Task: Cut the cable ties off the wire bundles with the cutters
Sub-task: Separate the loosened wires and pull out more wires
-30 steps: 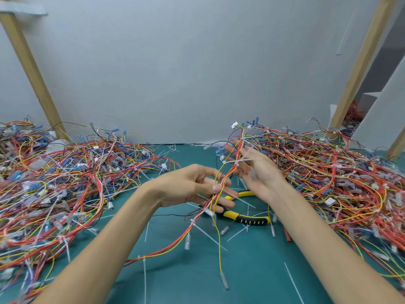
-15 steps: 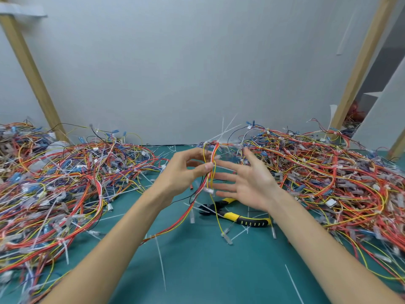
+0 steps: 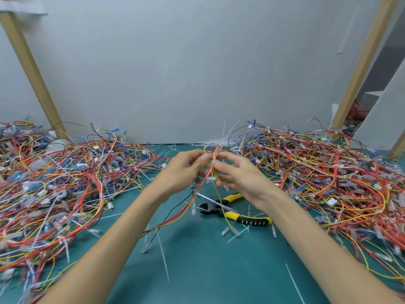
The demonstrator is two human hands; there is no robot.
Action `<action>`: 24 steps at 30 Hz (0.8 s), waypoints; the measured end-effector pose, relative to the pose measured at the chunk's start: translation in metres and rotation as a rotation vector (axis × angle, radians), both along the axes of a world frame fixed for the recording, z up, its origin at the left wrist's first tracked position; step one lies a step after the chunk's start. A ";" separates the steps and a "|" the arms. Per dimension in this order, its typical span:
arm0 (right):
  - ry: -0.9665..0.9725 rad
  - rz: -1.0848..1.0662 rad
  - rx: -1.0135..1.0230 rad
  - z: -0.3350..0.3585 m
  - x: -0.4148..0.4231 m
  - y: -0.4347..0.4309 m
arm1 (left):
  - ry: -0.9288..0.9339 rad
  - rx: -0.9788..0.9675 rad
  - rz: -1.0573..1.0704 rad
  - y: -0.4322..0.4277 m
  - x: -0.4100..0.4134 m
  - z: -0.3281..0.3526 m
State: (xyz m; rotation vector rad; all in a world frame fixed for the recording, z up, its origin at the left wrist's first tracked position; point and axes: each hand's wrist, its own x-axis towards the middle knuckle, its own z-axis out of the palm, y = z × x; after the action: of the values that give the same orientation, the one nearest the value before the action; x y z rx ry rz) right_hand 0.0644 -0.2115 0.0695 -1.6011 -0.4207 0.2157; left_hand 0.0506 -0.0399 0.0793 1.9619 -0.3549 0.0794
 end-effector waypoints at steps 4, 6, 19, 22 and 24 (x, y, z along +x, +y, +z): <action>-0.048 -0.111 0.024 0.002 0.006 -0.005 | 0.291 0.007 -0.131 0.012 -0.002 0.009; -0.040 -0.146 0.043 0.003 0.008 -0.009 | 0.367 0.072 -0.200 0.020 -0.004 0.012; 0.058 -0.192 0.278 0.002 0.009 -0.012 | 0.546 0.103 -0.628 0.020 -0.010 0.008; 0.069 -0.211 0.275 0.004 0.010 -0.016 | 0.524 0.199 -0.709 0.021 -0.013 0.010; 0.071 -0.220 0.267 0.004 0.010 -0.017 | 0.534 0.217 -0.734 0.019 -0.014 0.010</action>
State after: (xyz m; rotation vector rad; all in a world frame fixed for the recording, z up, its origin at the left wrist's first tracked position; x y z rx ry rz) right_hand 0.0744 -0.2280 0.0731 -1.3605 -0.2065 0.0459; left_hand 0.0365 -0.0210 0.0897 1.8566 -0.7166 -0.9651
